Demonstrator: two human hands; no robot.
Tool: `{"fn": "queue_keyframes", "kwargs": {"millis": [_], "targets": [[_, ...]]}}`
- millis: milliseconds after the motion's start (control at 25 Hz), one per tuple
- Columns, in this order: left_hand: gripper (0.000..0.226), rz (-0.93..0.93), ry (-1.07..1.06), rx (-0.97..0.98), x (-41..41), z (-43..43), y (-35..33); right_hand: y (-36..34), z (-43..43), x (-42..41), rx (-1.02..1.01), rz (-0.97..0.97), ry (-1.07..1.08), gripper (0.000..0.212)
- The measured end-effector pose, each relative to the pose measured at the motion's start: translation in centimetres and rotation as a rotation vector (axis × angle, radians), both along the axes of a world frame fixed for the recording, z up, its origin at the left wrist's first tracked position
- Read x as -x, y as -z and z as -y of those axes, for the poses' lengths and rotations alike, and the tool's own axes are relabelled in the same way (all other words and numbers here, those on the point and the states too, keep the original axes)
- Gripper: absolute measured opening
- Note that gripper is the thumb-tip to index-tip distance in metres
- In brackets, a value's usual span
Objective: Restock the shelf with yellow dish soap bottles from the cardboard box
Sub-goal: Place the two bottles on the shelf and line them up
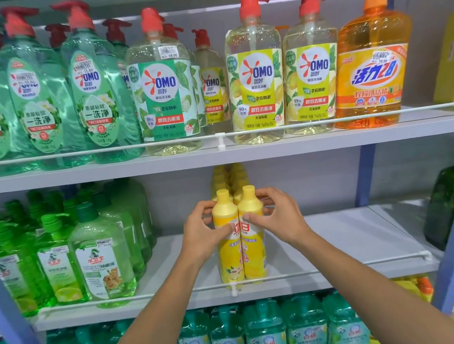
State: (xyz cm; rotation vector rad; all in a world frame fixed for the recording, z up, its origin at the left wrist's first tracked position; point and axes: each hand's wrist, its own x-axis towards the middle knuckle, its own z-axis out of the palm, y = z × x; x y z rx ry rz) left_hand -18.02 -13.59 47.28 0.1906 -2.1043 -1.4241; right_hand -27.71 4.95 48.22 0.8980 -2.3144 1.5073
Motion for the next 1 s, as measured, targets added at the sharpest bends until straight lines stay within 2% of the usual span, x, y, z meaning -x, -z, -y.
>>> {"fn": "queue_keyframes", "kwargs": {"millis": [160, 280, 440, 600, 760, 920, 1000], "targets": [[0.075, -0.097, -0.123, 0.016, -0.8, -2.5, 2.3, 4.0, 1.3, -2.1, 0.147, 0.041, 0.154, 0.056], [0.064, -0.101, -0.223, -0.039, -0.9, -3.4, 3.9, 5.0, 1.7, -2.0, 0.169, 0.077, 0.179, 0.052], [0.052, -0.069, -0.145, -0.028, -0.5, -2.2, 4.1, 4.4, 0.6, -1.3, 0.172, 0.143, 0.061, 0.049], [0.055, -0.039, -0.126, 0.041, -0.7, -1.5, 3.8, 4.0, -0.1, -1.2, 0.154, 0.165, -0.037, 0.048], [0.060, -0.002, -0.104, -0.005, -1.0, -1.8, 5.3, 5.5, 0.2, -1.8, 0.166, 0.135, 0.095, 0.060], [0.057, 0.041, -0.050, -0.026, -1.3, -1.3, 6.4, 6.8, 0.1, -1.9, 0.197, 0.192, 0.020, 0.044], [0.056, 0.075, 0.032, -0.017, -1.6, -0.4, 6.0, 6.7, -0.5, -1.6, 0.159, 0.219, -0.079, 0.045]]}}
